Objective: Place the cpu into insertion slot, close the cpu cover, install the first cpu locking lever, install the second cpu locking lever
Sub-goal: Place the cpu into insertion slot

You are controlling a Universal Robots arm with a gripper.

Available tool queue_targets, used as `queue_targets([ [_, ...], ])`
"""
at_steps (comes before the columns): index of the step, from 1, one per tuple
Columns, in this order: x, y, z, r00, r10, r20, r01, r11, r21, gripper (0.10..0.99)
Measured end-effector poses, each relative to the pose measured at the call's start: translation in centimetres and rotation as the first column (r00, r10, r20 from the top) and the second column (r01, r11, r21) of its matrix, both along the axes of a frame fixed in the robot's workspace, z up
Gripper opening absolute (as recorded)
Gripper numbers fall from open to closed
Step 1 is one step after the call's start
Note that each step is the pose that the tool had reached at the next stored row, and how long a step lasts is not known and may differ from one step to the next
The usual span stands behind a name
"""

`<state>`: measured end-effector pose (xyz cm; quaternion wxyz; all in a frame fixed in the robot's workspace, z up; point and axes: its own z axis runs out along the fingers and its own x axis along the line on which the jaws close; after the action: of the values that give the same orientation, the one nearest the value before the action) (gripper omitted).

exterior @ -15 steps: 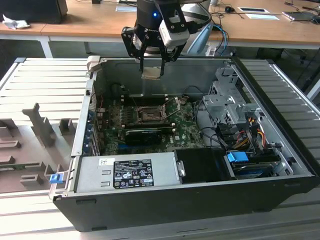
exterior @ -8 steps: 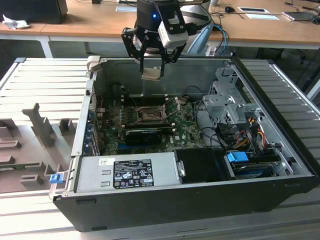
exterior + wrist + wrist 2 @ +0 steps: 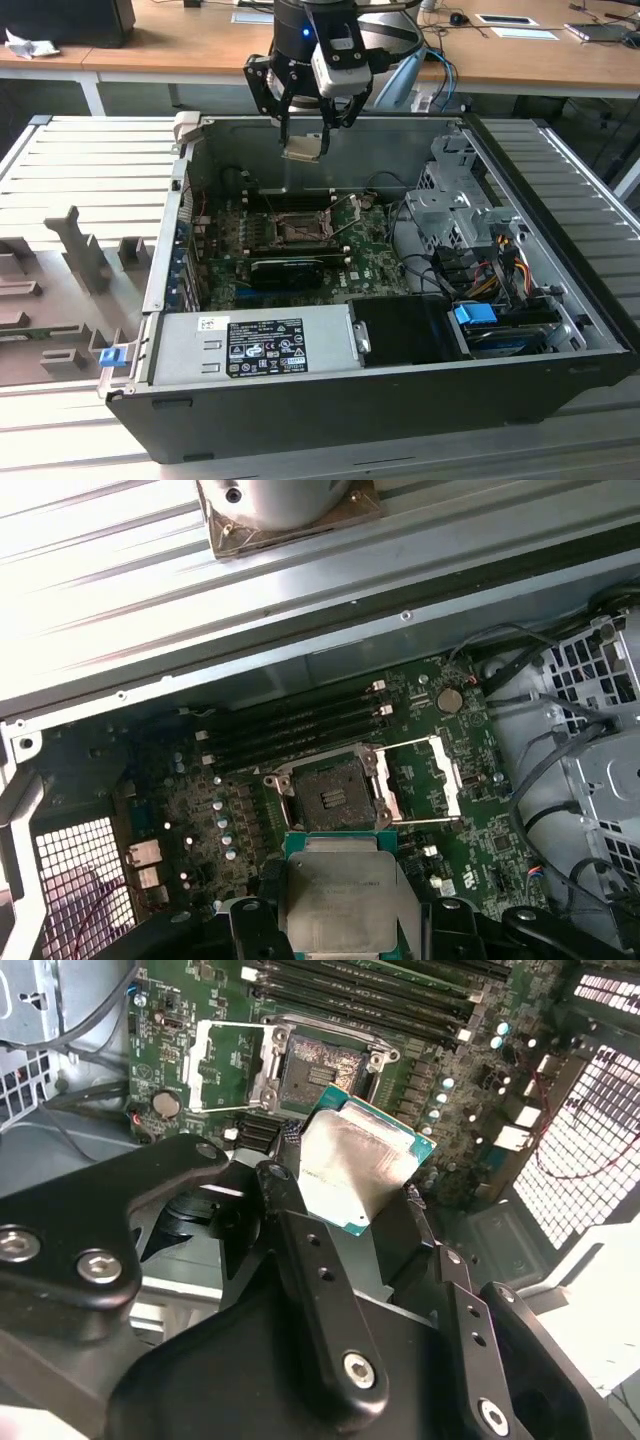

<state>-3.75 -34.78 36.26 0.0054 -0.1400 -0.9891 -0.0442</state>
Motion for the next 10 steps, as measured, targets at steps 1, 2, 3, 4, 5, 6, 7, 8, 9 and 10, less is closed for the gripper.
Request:
queue_targets([
  [1, 0.0, 0.0, 0.0, 1.0, -0.002, 0.0, 0.002, 1.0, 0.0, 0.529],
  [2, 0.0, 0.0, -0.01, 1.0, -0.004, 0.0, 0.004, 1.0, 0.0, 0.529],
  [3, 0.0, 0.0, -0.02, 1.0, -0.006, 0.0001, 0.006, 1.0, 0.0, 0.529],
  [4, 0.0, 0.0, -0.02, 1.0, -0.009, 0.0001, 0.009, 1.0, 0.0, 0.529],
  [5, 0.0, 0.0, -0.03, 0.9999, -0.013, 0.0, 0.013, 0.9999, 0.0, 0.529],
  [6, 0.0, 0.0, -0.03, 0.9999, -0.017, 0.0, 0.017, 0.9999, 0.0, 0.529],
  [7, 0.0, 0.0, -0.04, 0.9998, -0.021, 0.0, 0.021, 0.9998, 0.0, 0.529],
  [8, 0.0, 0.0, -0.05, 0.9997, -0.026, 0.0, 0.026, 0.9997, 0.0, 0.529],
  [9, 0.0, 0.0, -0.06, 0.9994, -0.035, 0.0, 0.035, 0.9994, 0.0, 0.529],
  [10, 0.0, 0.0, -0.06, 0.9992, -0.04, 0.0, 0.04, 0.9992, 0.0, 0.529],
])
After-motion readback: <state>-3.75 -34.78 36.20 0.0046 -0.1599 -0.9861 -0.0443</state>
